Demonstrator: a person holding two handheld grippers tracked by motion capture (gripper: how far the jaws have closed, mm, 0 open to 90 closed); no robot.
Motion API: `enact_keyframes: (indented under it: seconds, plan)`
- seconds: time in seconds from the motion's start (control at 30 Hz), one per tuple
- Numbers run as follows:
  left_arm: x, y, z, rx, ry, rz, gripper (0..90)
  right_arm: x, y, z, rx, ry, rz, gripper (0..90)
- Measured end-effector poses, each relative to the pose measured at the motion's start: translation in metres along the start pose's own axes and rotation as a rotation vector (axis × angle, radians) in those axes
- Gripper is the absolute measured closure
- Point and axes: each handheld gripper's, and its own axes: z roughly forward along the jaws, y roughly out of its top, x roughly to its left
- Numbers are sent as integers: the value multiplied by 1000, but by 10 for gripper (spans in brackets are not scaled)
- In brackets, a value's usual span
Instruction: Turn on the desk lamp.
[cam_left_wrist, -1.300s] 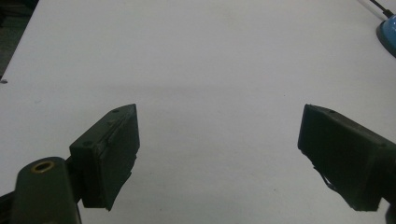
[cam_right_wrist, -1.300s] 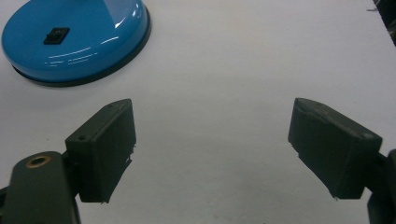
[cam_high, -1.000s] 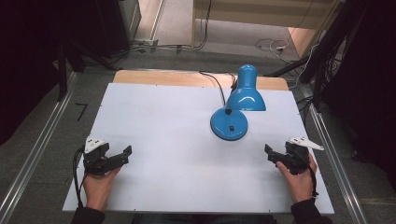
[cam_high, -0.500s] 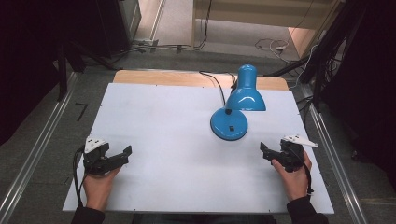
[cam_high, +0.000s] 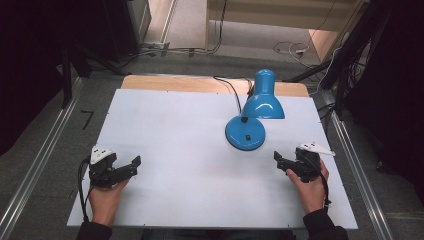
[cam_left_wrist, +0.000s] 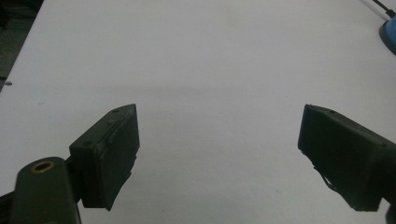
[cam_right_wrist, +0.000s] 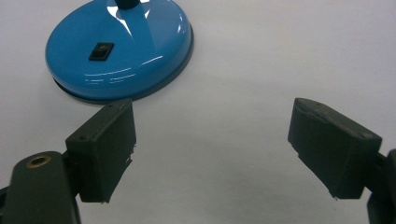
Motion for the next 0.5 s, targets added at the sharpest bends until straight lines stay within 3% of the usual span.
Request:
enact_keyframes:
  seconds: [0.3,0.5]
  plan:
    - [-2,1,-3,-22,38,18,109,6,4,4,-3,7,-1,136]
    - [-2,1,-3,-23,33,14,109,10,7,7,-2,14,-10,136]
